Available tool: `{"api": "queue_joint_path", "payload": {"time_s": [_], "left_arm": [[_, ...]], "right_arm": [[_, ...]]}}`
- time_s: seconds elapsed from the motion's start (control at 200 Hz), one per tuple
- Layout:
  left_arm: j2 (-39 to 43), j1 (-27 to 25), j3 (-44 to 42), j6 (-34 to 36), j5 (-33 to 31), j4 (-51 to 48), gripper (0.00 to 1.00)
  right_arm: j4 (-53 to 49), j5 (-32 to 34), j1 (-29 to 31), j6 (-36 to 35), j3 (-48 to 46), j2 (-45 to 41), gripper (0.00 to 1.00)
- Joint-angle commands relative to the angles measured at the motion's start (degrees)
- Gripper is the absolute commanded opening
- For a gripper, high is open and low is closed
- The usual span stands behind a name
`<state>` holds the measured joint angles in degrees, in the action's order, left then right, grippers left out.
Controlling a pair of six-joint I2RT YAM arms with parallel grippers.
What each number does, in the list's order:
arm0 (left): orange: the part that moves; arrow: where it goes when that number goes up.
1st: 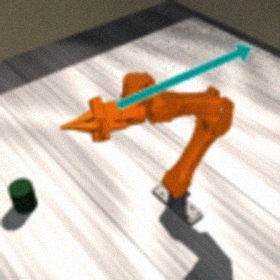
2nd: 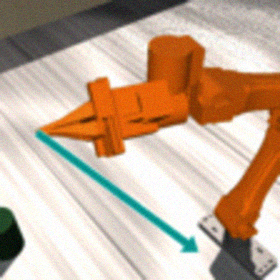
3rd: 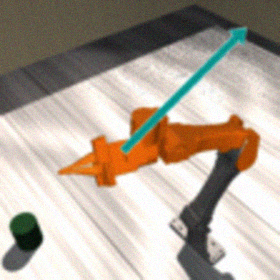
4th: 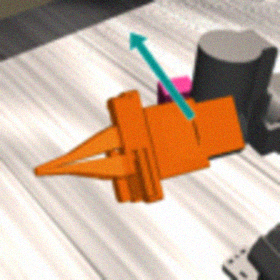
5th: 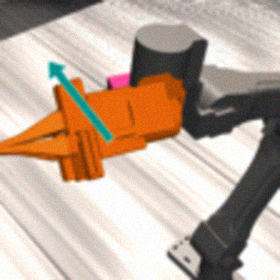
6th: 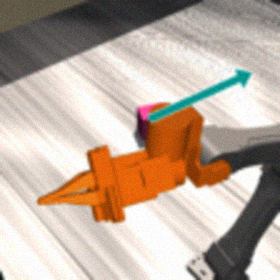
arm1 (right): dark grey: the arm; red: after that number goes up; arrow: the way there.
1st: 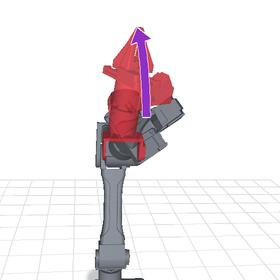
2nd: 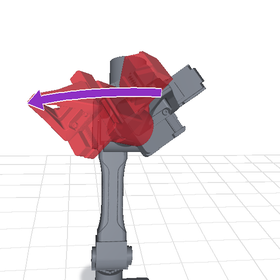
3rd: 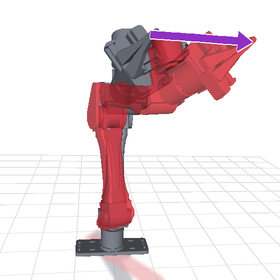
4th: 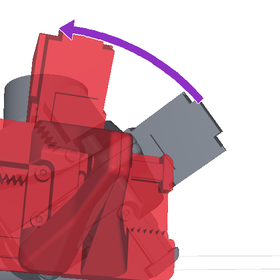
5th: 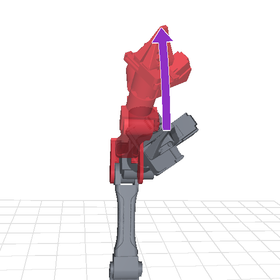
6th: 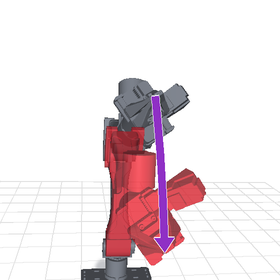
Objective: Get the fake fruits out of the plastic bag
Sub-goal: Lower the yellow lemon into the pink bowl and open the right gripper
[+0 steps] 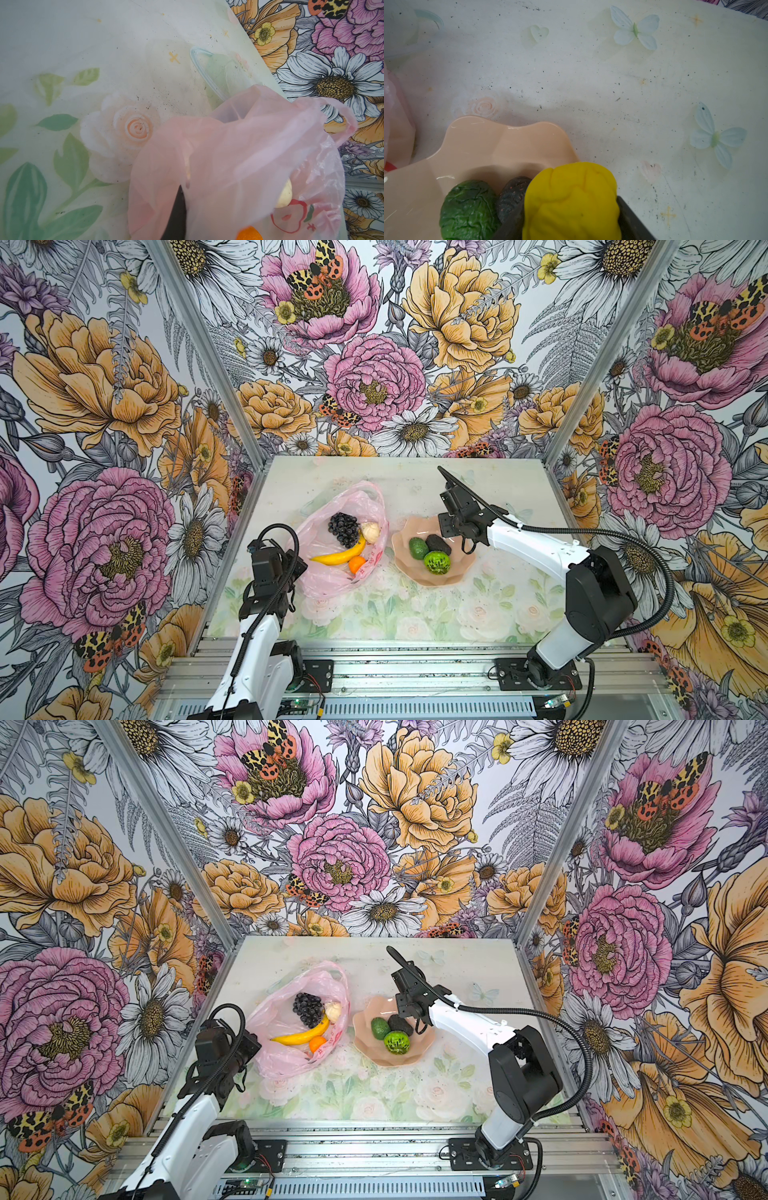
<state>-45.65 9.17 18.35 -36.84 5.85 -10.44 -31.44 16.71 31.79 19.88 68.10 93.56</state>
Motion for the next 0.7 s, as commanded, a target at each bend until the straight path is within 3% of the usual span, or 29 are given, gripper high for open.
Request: {"api": "queue_joint_path", "payload": {"time_s": [0.0, 0.695], "left_arm": [[-0.1, 0.6, -0.6, 1.4, 0.5, 1.4, 0.0], [0.1, 0.6, -0.6, 1.4, 0.3, 1.1, 0.0]], "right_arm": [[0.0, 0.9, -0.2, -0.6, -0.9, 1.3, 0.61], [-0.6, 4.7, 5.1, 0.1, 0.7, 7.8, 0.62]]}}
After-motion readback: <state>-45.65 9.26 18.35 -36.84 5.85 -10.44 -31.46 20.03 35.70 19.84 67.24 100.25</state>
